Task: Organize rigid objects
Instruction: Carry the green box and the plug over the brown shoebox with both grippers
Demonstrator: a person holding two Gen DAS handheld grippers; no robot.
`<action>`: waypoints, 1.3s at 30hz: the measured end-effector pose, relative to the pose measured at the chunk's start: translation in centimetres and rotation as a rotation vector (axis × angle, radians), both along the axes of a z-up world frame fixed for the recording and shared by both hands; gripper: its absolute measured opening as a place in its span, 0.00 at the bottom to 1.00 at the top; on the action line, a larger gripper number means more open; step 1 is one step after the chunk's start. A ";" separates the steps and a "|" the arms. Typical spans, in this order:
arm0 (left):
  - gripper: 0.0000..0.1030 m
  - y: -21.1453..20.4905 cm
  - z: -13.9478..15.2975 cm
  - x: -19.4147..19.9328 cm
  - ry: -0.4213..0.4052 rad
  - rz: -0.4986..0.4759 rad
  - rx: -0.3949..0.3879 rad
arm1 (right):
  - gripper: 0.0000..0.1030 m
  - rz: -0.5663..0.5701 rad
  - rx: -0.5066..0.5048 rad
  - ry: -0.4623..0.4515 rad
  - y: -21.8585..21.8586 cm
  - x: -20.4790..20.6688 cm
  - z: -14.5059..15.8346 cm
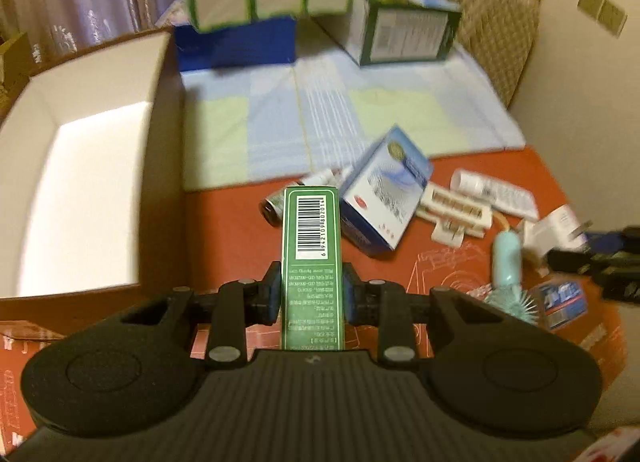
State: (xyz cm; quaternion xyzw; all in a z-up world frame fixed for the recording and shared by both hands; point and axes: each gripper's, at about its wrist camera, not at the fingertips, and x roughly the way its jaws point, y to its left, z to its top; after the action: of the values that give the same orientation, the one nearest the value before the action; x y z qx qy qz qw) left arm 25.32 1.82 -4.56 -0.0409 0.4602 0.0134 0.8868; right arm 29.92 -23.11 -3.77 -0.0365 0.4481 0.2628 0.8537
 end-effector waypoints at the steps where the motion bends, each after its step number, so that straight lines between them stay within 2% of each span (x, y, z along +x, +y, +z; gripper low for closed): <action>1: 0.25 0.7 0.9 -0.4 -0.014 0.006 -0.005 | 0.44 0.011 0.009 -0.007 1.1 -0.5 0.4; 10: 0.25 9.2 7.3 -3.6 -0.125 0.083 0.016 | 0.44 0.189 0.130 -0.050 13.8 -4.1 3.6; 16: 0.25 15.8 8.5 -4.3 -0.153 0.159 0.048 | 0.44 0.303 0.191 -0.092 22.4 -5.5 4.8; 20: 0.25 19.5 7.7 -3.3 -0.130 0.199 0.042 | 0.44 0.347 0.202 -0.100 27.3 -5.6 4.9; 25: 0.25 21.9 6.0 -1.6 -0.091 0.208 0.039 | 0.44 0.371 0.168 -0.084 32.3 -5.0 3.4; 34: 0.25 24.3 1.8 0.4 0.014 0.210 -0.011 | 0.44 0.381 0.065 -0.001 35.8 -3.5 -0.3; 39: 0.25 25.0 0.4 1.2 0.044 0.214 -0.029 | 0.44 0.389 0.014 0.006 36.8 -2.9 -1.3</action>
State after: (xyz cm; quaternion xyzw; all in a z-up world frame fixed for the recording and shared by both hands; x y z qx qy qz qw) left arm 26.55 26.85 -4.18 -0.1023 0.4724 0.1024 0.8694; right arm 27.03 13.69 -5.11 -0.1156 0.4333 0.4259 0.7858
